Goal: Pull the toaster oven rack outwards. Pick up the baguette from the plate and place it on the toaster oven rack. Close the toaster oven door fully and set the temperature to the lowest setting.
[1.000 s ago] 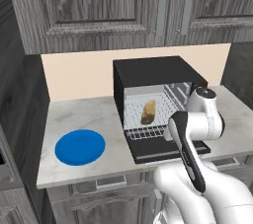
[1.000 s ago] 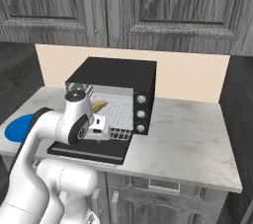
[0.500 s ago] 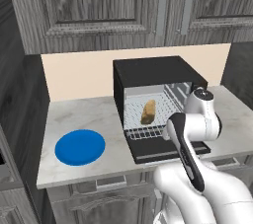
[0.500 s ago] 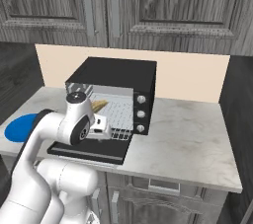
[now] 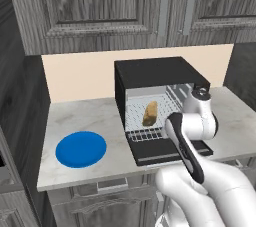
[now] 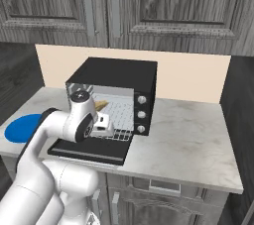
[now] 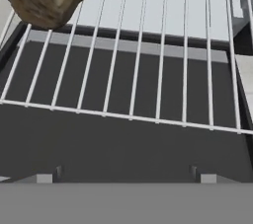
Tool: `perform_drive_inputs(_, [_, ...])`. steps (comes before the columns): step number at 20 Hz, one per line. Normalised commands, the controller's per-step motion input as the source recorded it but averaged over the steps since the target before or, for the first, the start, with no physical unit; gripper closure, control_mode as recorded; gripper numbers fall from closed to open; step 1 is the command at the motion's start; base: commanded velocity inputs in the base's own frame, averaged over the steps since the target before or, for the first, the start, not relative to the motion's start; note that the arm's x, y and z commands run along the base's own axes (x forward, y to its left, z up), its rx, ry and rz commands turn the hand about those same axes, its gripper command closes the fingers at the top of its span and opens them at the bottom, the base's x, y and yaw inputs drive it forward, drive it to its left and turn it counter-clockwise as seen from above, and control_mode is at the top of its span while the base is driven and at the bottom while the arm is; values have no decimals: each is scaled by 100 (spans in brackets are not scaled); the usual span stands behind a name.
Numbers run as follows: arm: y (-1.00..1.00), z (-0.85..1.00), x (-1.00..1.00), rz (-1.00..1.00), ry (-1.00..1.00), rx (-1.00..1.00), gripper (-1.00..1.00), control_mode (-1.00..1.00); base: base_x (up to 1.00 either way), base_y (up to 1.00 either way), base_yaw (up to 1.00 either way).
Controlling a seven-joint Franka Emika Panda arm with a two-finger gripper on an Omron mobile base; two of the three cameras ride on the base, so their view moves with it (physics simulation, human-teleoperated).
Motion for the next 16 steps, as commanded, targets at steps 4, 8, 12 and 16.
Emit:
perform_drive_inputs(4, [0, -9, 27, 0, 0, 0, -100, -100, 0, 0, 0])
perform_drive_inputs(8, [0, -17, 0, 0, 0, 0, -100, -100, 0, 0, 0])
perform_drive_inputs(12, [0, -34, 0, -1, 0, 0, -100, -100, 0, 0, 0])
perform_drive_inputs(16, [0, -31, -4, -1, 0, 0, -100, -100, 0, 0, 0])
